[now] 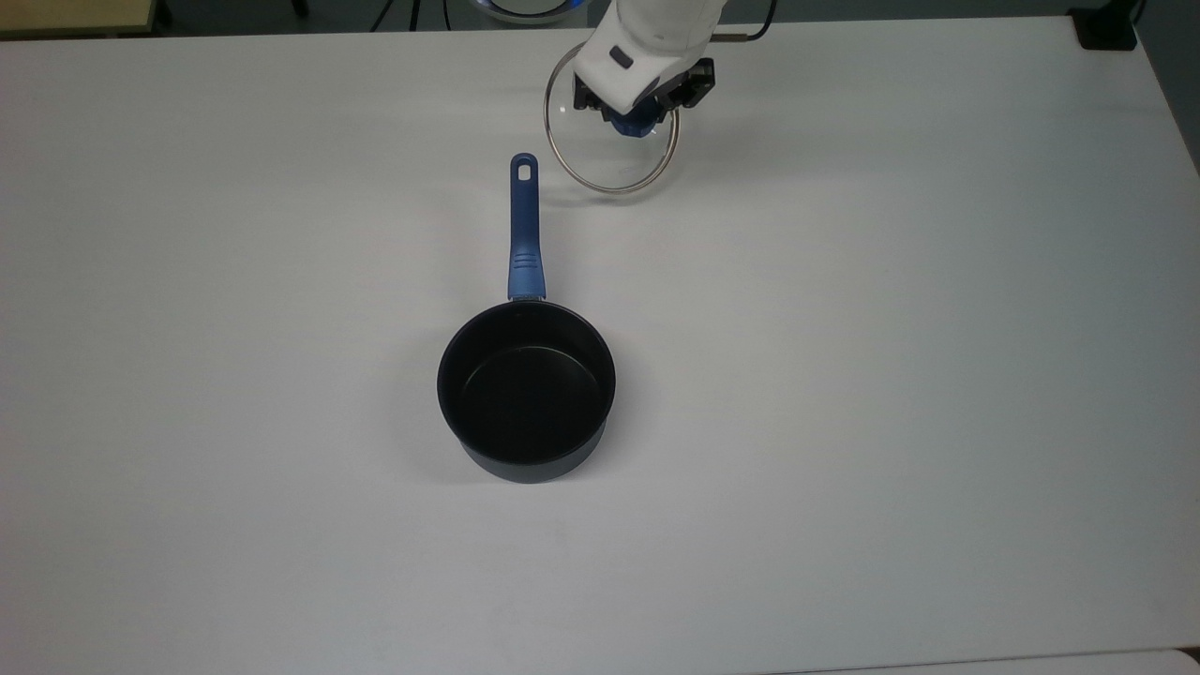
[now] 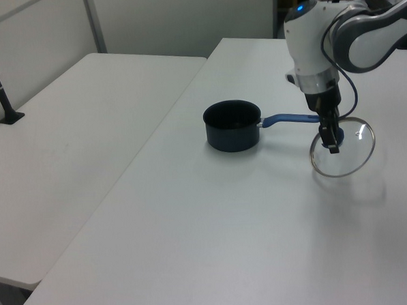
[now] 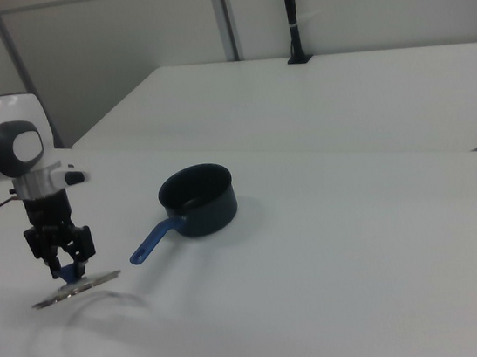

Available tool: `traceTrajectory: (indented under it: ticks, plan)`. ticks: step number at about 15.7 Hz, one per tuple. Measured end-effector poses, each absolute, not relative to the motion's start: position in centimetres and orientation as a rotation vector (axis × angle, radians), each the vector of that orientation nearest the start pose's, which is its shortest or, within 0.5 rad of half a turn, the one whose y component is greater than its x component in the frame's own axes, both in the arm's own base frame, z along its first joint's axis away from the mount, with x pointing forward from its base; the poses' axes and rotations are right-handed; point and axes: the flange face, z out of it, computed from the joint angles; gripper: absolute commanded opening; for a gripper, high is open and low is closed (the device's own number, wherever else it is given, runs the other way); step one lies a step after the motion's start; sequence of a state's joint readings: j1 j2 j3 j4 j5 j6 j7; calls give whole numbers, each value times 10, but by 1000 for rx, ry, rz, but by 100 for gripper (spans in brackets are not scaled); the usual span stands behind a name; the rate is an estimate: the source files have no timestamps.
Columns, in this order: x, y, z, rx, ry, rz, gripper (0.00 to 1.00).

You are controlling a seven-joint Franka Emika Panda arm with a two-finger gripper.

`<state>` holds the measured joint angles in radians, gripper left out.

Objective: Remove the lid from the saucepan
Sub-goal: 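Carry the lid beside the saucepan handle and lower it onto the table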

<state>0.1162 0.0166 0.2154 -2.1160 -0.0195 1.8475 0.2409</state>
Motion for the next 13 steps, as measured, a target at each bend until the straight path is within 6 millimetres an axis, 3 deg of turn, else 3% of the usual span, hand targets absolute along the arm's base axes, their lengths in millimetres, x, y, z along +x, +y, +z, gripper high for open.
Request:
traceTrajectory:
  ticks: [3, 4, 7, 13]
  plan:
    - [490, 154, 371, -3194, -131, 434, 46]
    - [495, 149, 367, -3190, -117, 418, 53]
    - [504, 137, 361, -3186, -104, 393, 93]
    - [505, 132, 357, -3186, -119, 407, 97]
